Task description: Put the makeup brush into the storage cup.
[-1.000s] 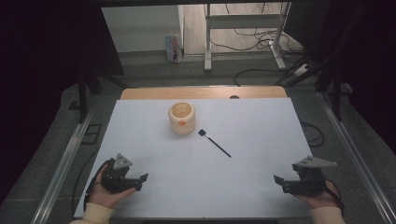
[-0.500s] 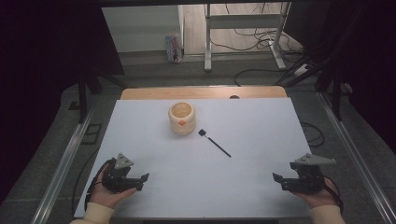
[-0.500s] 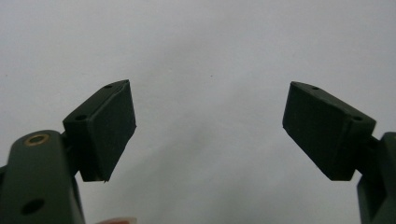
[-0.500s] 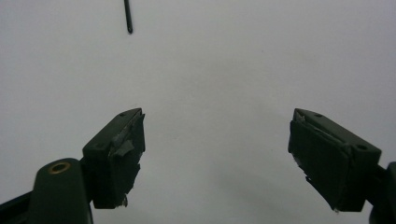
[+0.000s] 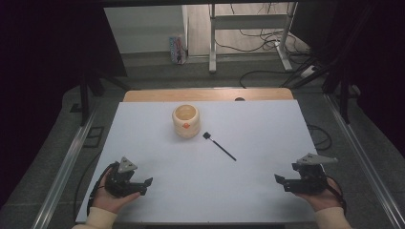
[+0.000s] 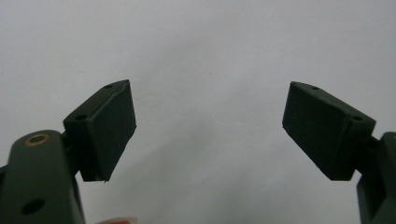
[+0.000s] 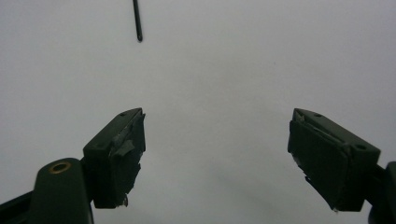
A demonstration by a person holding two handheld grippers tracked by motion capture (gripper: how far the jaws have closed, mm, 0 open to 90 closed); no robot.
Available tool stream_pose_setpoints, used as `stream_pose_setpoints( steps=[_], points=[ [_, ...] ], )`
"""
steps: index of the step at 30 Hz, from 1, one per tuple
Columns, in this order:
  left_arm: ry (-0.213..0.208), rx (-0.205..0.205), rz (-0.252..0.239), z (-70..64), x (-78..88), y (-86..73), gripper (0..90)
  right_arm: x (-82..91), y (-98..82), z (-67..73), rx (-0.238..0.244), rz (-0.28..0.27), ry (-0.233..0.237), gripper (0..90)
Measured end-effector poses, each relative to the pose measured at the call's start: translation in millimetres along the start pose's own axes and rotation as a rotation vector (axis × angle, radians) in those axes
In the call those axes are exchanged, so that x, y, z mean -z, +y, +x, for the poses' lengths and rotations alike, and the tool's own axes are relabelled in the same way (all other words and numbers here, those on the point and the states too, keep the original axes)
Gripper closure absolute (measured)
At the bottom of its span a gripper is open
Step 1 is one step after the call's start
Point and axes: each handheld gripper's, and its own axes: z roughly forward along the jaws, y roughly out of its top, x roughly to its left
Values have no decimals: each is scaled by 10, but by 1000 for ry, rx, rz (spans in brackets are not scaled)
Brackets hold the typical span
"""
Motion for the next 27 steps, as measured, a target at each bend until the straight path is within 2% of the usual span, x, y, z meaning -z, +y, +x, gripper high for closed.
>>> stream_pose_setpoints(
  steps=[4, 16, 27],
  points=[
    [0, -16, 8, -24, -7, 4, 182, -20, 39, 22, 4, 4, 4, 189],
    [0, -15, 17, -9, -22, 6, 183, -52, 175, 83, 34, -4, 4, 182],
    [5, -10, 23, -13, -25, 1, 183, -114, 343, 170, 67, -6, 22, 183]
  ],
)
